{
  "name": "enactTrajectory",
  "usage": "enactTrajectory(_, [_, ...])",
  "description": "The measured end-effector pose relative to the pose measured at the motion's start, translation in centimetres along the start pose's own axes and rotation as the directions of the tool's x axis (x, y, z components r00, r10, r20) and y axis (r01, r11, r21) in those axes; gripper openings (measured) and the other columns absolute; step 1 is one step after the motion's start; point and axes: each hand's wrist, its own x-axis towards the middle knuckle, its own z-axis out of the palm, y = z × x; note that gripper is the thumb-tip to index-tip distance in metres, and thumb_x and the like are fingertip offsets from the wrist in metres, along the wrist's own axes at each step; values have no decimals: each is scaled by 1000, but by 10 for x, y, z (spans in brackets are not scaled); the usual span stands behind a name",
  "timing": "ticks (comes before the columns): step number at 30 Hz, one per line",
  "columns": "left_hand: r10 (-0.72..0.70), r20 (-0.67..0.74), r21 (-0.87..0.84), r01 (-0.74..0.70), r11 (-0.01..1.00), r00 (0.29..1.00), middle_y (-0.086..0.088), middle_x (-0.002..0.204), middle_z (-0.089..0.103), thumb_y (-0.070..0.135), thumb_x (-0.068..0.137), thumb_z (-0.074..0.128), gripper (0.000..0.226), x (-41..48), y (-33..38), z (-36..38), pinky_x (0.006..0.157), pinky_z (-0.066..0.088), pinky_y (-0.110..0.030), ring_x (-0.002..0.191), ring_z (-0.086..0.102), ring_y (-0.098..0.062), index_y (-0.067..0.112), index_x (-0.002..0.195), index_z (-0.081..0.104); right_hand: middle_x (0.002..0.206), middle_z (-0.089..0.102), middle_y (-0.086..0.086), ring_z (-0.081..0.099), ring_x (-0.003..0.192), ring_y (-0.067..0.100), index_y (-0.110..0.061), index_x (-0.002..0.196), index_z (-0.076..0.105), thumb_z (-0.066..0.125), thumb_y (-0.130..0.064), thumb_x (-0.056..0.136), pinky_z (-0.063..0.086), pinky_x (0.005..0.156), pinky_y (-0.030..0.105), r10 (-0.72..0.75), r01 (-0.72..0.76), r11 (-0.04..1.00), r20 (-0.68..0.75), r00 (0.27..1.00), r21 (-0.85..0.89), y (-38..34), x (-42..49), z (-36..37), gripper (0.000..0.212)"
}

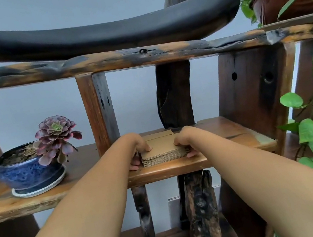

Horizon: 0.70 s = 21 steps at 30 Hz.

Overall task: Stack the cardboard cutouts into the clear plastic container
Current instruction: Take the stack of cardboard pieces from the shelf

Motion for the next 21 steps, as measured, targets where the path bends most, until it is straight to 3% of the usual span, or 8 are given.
enactTrajectory(3, [-1, 20, -103, 3, 995, 1000, -13, 95, 54, 26, 85, 72, 53, 0, -1, -1, 87, 54, -38, 80, 55, -23, 3, 127, 50, 127, 48, 14, 57, 107, 32, -13, 132, 47, 61, -21, 92, 59, 84, 35, 20, -20, 997, -6, 1000, 72, 5, 1, 2, 43])
enactTrajectory(7, [2, 53, -182, 8, 983, 999, -11, 102, 54, 21, 84, 73, 49, -1, -4, 0, 85, 53, -38, 84, 54, -23, 4, 125, 52, 125, 52, 15, 55, 109, 32, -10, 110, 51, 67, -17, 88, 57, 89, 40, -7, 17, 980, -48, 999, 196, 10, 2, 3, 28])
enactTrajectory(11, [1, 86, -241, 20, 970, 996, -8, 108, 58, 18, 83, 74, 45, -2, -9, 0, 91, 50, -37, 97, 56, -21, 7, 123, 58, 124, 56, 17, 56, 114, 33, -2, 121, 51, 68, -6, 85, 51, 97, 46, -64, 80, 949, -64, 996, 305, 13, -1, 3, 40])
enactTrajectory(15, [40, 88, -318, -10, 948, 995, -9, 104, 62, 13, 81, 74, 47, -8, -15, 0, 87, 47, -37, 97, 59, -21, 8, 124, 55, 106, 58, 19, 61, 88, 31, -6, 104, 50, 64, 6, 84, 54, 56, 41, -62, 59, 820, -13, 998, 569, 18, -15, 2, 28])
enactTrajectory(16, [62, 81, -327, -32, 944, 995, -9, 109, 62, 12, 82, 74, 49, -10, -16, 2, 89, 47, -37, 101, 59, -21, 8, 126, 55, 103, 57, 19, 62, 86, 31, -8, 101, 48, 64, 7, 84, 53, 53, 40, -68, 71, 803, -28, 997, 591, 21, -17, 3, 28])
enactTrajectory(19, [136, 50, -312, -114, 943, 989, -11, 114, 62, 14, 86, 70, 53, -20, -19, 11, 95, 46, -35, 111, 58, -21, 5, 134, 48, 110, 57, 20, 62, 98, 34, -10, 95, 44, 65, 7, 82, 58, 75, 46, -87, 131, 757, -100, 991, 640, 36, -27, 6, 30])
enactTrajectory(21, [211, 36, -310, -190, 932, 977, -8, 107, 60, 15, 88, 69, 52, -30, -23, 19, 86, 49, -32, 108, 59, -19, 3, 133, 46, 111, 58, 20, 62, 104, 36, -7, 104, 45, 68, 4, 80, 55, 88, 53, -90, 160, 746, -140, 986, 646, 48, -35, 6, 35])
